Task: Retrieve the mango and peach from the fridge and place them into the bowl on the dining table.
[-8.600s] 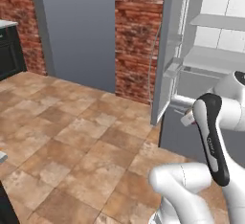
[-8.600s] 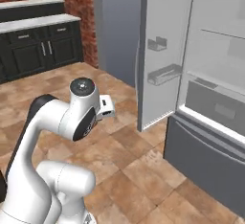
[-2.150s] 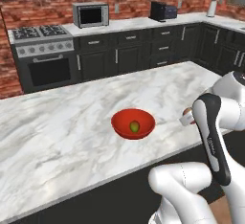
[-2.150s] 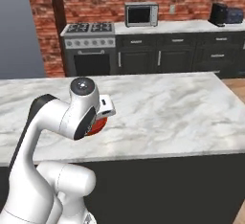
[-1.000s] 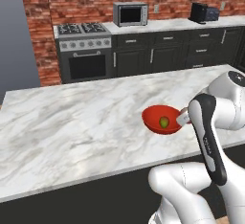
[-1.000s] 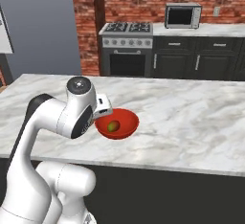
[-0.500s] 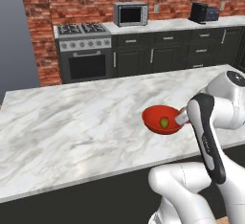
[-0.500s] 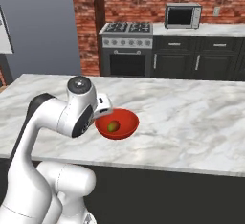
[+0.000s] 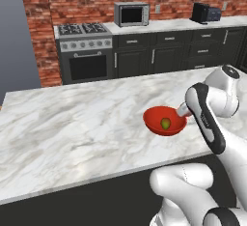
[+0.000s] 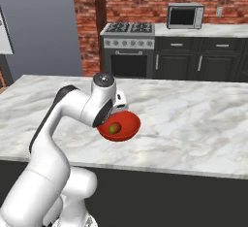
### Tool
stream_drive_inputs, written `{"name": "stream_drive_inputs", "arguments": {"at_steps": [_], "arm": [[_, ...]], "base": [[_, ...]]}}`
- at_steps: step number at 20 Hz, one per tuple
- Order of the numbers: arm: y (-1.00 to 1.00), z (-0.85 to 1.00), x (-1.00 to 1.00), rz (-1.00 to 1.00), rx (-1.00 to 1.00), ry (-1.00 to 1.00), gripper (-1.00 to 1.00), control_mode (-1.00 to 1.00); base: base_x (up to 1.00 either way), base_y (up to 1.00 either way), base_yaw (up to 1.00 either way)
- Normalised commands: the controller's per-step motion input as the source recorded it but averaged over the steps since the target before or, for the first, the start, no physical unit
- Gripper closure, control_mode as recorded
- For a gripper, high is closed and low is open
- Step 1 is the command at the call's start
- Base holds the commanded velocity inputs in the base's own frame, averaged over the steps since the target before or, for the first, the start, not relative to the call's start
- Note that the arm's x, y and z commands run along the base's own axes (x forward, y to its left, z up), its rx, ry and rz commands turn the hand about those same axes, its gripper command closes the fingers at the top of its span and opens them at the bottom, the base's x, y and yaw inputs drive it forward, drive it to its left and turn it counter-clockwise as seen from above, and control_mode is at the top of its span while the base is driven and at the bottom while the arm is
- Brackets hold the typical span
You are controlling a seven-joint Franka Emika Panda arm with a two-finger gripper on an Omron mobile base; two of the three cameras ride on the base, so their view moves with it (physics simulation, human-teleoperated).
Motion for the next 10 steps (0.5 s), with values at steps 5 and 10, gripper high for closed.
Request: {"name": "stream_drive_inputs", "arguments": {"at_steps": [5,10], "arm": [[-0.26,-0.18,0.56,0.0,0.01,0.05,1.0,-1.0],[0.0,-0.3,0.46,0.0,0.0,0.08,1.0,-1.0]], "base": [[0.0,0.0,0.0],[0.0,0.0,0.0]]}}
